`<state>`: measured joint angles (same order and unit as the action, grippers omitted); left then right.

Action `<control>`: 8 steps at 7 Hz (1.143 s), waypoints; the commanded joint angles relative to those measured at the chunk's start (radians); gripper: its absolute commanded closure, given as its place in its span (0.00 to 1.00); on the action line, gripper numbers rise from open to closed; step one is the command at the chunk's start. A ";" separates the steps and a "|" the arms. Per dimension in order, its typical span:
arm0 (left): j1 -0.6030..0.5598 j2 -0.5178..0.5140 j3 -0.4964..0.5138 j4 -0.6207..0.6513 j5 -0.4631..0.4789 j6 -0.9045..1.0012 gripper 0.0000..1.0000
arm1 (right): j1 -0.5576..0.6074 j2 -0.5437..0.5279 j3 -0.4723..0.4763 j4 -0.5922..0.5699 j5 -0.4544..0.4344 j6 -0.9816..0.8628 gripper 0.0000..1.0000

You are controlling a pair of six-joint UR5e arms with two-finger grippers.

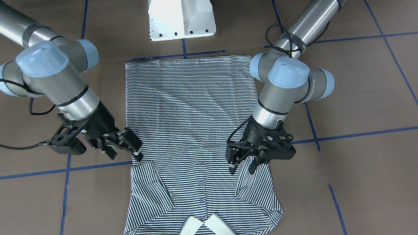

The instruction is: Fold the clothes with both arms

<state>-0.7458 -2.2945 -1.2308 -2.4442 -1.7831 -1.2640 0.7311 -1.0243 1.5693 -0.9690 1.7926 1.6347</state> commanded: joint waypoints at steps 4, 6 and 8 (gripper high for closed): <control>0.020 0.190 -0.231 -0.004 -0.159 -0.029 0.27 | -0.475 -0.183 0.422 -0.374 -0.344 0.374 0.04; 0.022 0.190 -0.230 -0.009 -0.159 -0.031 0.23 | -0.523 -0.322 0.498 -0.462 -0.349 0.412 0.06; 0.023 0.190 -0.228 -0.009 -0.159 -0.029 0.20 | -0.562 -0.384 0.528 -0.464 -0.321 0.512 0.09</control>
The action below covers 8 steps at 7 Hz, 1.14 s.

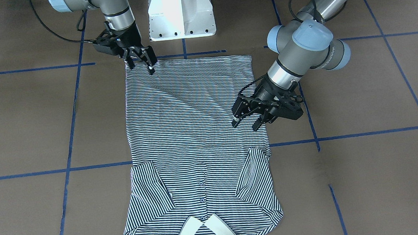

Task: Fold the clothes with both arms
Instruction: 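Move the left gripper down to the hem corner nearest the robot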

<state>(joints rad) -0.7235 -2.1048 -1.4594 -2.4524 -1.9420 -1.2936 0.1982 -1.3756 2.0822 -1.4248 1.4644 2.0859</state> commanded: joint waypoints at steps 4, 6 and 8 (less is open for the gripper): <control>0.001 0.000 0.002 0.000 0.001 0.002 0.20 | -0.091 0.000 -0.059 -0.006 -0.006 0.071 0.14; 0.000 0.000 0.004 -0.002 0.001 0.002 0.20 | -0.091 -0.010 -0.062 -0.008 -0.006 0.071 0.25; 0.000 0.002 0.005 0.000 0.001 0.002 0.19 | -0.086 -0.007 -0.060 -0.026 -0.007 0.071 0.46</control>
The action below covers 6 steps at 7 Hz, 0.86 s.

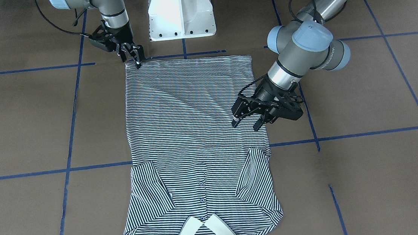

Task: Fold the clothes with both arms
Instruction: 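Move the left gripper down to the hem corner nearest the robot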

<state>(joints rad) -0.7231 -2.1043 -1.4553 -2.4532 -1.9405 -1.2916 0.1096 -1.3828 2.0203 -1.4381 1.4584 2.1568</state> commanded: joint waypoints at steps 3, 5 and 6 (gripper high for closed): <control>-0.001 0.001 0.000 0.000 0.002 0.002 0.18 | 0.002 0.004 0.006 -0.036 -0.006 0.035 1.00; -0.004 0.001 -0.005 0.000 0.003 -0.003 0.17 | 0.007 0.007 0.024 -0.036 -0.012 0.035 1.00; -0.005 0.018 -0.040 0.003 0.005 -0.074 0.17 | 0.007 0.008 0.062 -0.071 -0.012 0.035 1.00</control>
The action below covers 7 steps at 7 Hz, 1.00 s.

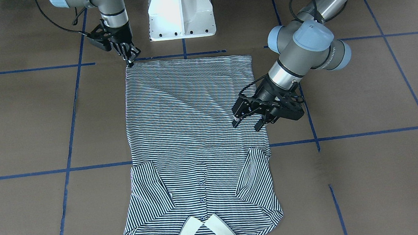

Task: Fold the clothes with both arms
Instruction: 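Move the left gripper down to the hem corner nearest the robot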

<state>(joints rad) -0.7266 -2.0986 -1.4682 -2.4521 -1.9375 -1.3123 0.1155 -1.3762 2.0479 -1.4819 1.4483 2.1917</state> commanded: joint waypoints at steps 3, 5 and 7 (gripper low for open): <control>0.137 0.239 -0.420 0.222 0.067 -0.252 0.29 | 0.001 0.008 0.077 -0.055 -0.002 0.000 1.00; 0.317 0.267 -0.550 0.479 0.203 -0.348 0.30 | 0.001 0.008 0.077 -0.055 0.000 -0.001 1.00; 0.473 0.343 -0.550 0.537 0.350 -0.471 0.32 | 0.003 0.008 0.078 -0.054 0.000 -0.001 1.00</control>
<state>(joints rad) -0.3245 -1.7896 -2.0103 -1.9648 -1.6471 -1.7231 0.1171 -1.3676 2.1254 -1.5360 1.4479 2.1906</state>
